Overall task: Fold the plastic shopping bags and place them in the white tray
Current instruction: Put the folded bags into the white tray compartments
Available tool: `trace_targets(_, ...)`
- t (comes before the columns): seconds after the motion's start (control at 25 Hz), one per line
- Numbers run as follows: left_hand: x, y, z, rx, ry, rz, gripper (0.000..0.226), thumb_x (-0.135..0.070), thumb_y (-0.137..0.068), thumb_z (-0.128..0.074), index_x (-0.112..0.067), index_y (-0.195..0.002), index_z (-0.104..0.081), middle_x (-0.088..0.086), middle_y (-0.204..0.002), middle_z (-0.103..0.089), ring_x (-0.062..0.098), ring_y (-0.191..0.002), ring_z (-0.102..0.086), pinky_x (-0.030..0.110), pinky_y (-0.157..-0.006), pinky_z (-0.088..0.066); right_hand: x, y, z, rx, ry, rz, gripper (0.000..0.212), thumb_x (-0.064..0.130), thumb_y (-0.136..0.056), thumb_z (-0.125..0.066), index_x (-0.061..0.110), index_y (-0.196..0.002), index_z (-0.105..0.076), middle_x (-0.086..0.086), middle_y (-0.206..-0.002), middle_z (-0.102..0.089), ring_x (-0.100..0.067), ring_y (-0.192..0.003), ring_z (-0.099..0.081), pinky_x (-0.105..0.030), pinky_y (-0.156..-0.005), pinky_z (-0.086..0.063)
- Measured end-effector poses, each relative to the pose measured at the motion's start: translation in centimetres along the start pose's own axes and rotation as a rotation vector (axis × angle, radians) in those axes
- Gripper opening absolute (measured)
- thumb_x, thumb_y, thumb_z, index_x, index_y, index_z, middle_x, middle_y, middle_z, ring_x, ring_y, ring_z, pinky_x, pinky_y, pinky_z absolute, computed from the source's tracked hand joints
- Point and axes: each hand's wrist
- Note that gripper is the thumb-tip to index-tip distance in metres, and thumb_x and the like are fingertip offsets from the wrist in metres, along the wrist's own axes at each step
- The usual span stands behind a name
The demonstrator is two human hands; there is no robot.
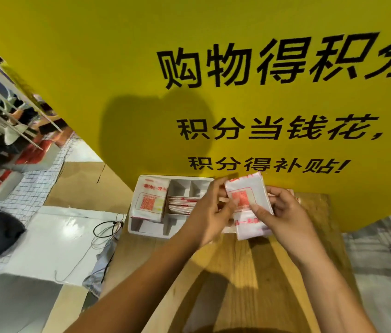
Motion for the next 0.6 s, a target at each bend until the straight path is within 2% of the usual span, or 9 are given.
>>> trace_targets(0.12,1.2,1.8,4.4,-0.178,0.119,0.108,0.039,-0.025,-0.1,-0.058,-0.033,-0.135,-0.043,-0.007,-0.121,-0.062,0.005,-0.1,-0.067,0.026,-0.078,-0.061,-0.3,0.4,-6.1,0.095,-0.039,-0.024,0.031,0.008,-0.086,-0.073,0.023,-0.111,-0.063,0.006,-0.102,-0.076,-0.012,-0.093,-0.072,-0.031,-0.075,-0.059)
trace_targets(0.2,2.5,3.4,7.5,-0.279,0.17,0.129,0.038,-0.025,-0.1,-0.059,-0.031,-0.136,-0.048,-0.001,-0.121,-0.065,0.013,-0.101,-0.068,0.031,-0.08,-0.061,-0.6,1.0,-10.2,0.185,-0.029,-0.036,0.027,0.014,-0.088,-0.073,0.025,-0.111,-0.065,0.007,-0.104,-0.075,-0.011,-0.093,-0.072,-0.032,-0.078,-0.058)
trace_targets(0.24,2.9,4.3,9.0,-0.318,0.174,0.136,0.039,-0.025,-0.1,-0.06,-0.029,-0.137,-0.049,0.0,-0.118,-0.067,0.014,-0.1,-0.069,0.029,-0.08,-0.06,-0.7,1.1,-11.9,0.217,-0.014,-0.035,0.025,0.017,-0.089,-0.073,0.026,-0.112,-0.065,0.008,-0.104,-0.075,-0.01,-0.093,-0.072,-0.032,-0.079,-0.058)
trace_targets(0.44,4.9,6.8,15.4,-0.455,0.16,0.146,0.039,-0.026,-0.098,-0.062,-0.029,-0.135,-0.05,-0.003,-0.114,-0.068,0.01,-0.095,-0.07,0.028,-0.08,-0.06,-0.7,0.9,-18.3,0.386,0.227,0.054,0.024,0.04,-0.094,-0.064,0.038,-0.118,-0.061,0.022,-0.105,-0.071,0.001,-0.094,-0.068,-0.026,-0.076,-0.057)
trace_targets(0.52,5.8,6.9,17.0,-0.483,0.131,0.157,0.041,-0.026,-0.098,-0.062,-0.029,-0.137,-0.048,-0.002,-0.111,-0.067,0.013,-0.095,-0.069,0.03,-0.079,-0.06,-0.7,0.8,-19.4,0.416,0.41,0.081,0.025,0.051,-0.094,-0.059,0.041,-0.116,-0.061,0.022,-0.096,-0.069,0.001,-0.086,-0.066,-0.027,-0.072,-0.056)
trace_targets(0.6,6.6,6.4,17.8,-0.465,0.095,0.158,0.044,-0.025,-0.099,-0.061,-0.029,-0.14,-0.047,-0.001,-0.108,-0.066,0.017,-0.093,-0.069,0.031,-0.077,-0.06,-0.7,0.5,-19.7,0.409,0.499,0.08,0.022,0.05,-0.093,-0.061,0.036,-0.109,-0.065,0.016,-0.082,-0.065,-0.002,-0.076,-0.062,-0.029,-0.067,-0.051)
Point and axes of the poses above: each hand's wrist, its own y-axis away from the middle knuckle, its own z-axis out of the back of the hand, x = y × z
